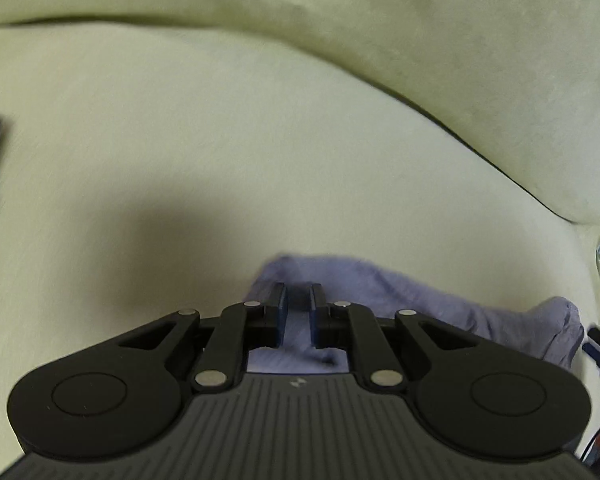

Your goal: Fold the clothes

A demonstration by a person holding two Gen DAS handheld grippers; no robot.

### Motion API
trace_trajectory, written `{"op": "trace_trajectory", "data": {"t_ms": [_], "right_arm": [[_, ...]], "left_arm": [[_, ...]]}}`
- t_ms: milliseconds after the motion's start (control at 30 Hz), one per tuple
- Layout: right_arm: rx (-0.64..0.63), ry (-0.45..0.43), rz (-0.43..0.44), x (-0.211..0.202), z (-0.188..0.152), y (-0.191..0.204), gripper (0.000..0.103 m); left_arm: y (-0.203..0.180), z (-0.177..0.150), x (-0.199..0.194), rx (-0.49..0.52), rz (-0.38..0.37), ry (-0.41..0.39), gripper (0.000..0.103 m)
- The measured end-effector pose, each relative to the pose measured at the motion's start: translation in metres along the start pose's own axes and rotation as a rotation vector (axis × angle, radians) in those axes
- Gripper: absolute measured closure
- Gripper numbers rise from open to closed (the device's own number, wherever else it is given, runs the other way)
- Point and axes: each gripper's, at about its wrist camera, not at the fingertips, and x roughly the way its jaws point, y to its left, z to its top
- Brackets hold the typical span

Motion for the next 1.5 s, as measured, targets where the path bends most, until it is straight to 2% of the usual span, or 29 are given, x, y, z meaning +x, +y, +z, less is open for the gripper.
{"op": "trace_trajectory", "data": {"t_ms": [33,200,267,433,533,600,633,667,700,733,867,967,1000,1233,1300,1367,1500], "right_arm": [[0.009,0.012,0.023,-0.007,-0.008,0.0,0.05],[-0.009,0.122,0.109,-0.038,-0.061,0.013,0.048],[-0.022,0.134,0.116,-0.043,-0.072,0.016,0.047],[-0.081,0.141,0.11,-0.049,-0.083,0.023,0.046],[-0.082,0.147,0.111,-0.051,-0.081,0.021,0.045],[-0.07,0.15,0.121,-0.052,-0.08,0.02,0.045],[-0.068,0.149,0.125,-0.052,-0.08,0.019,0.045],[-0.068,0.148,0.127,-0.051,-0.08,0.018,0.045],[-0.072,0.146,0.128,-0.051,-0.081,0.018,0.045],[-0.076,0.144,0.128,-0.05,-0.081,0.018,0.045],[-0.085,0.142,0.126,-0.046,-0.082,0.019,0.045],[-0.062,0.149,0.137,-0.046,-0.08,0.015,0.045],[-0.059,0.149,0.141,-0.046,-0.079,0.014,0.045],[-0.081,0.143,0.139,-0.045,-0.08,0.017,0.045],[-0.071,0.145,0.144,-0.045,-0.079,0.015,0.045],[-0.067,0.146,0.147,-0.044,-0.079,0.015,0.045],[-0.074,0.155,0.144,-0.042,-0.077,0.017,0.045]], "left_arm": [[0.003,0.001,0.001,-0.026,-0.005,0.002,0.074],[0.011,0.013,0.015,-0.156,-0.074,0.029,0.067],[0.012,0.017,0.019,-0.203,-0.104,0.029,0.057],[0.005,0.021,0.023,-0.239,-0.15,0.035,0.057],[0.0,0.021,0.024,-0.207,-0.116,0.031,0.057],[0.006,0.02,0.021,-0.239,-0.134,0.014,0.064],[0.01,0.02,0.022,-0.269,-0.169,0.006,0.089],[0.011,0.02,0.023,-0.283,-0.201,0.009,0.103],[0.01,0.021,0.025,-0.292,-0.244,0.02,0.103],[0.001,0.023,0.028,-0.268,-0.287,0.026,0.103],[-0.04,0.028,0.029,-0.112,-0.262,0.034,0.103],[-0.056,0.028,0.017,0.013,-0.153,-0.006,0.103],[-0.058,0.028,0.013,0.034,-0.136,-0.021,0.103],[-0.069,0.051,-0.023,0.069,-0.197,-0.133,0.103],[-0.079,0.055,-0.038,0.11,-0.253,-0.197,0.103],[-0.095,0.055,-0.063,0.2,-0.284,-0.307,0.103],[-0.081,0.046,-0.063,0.206,-0.221,-0.294,0.103]]}}
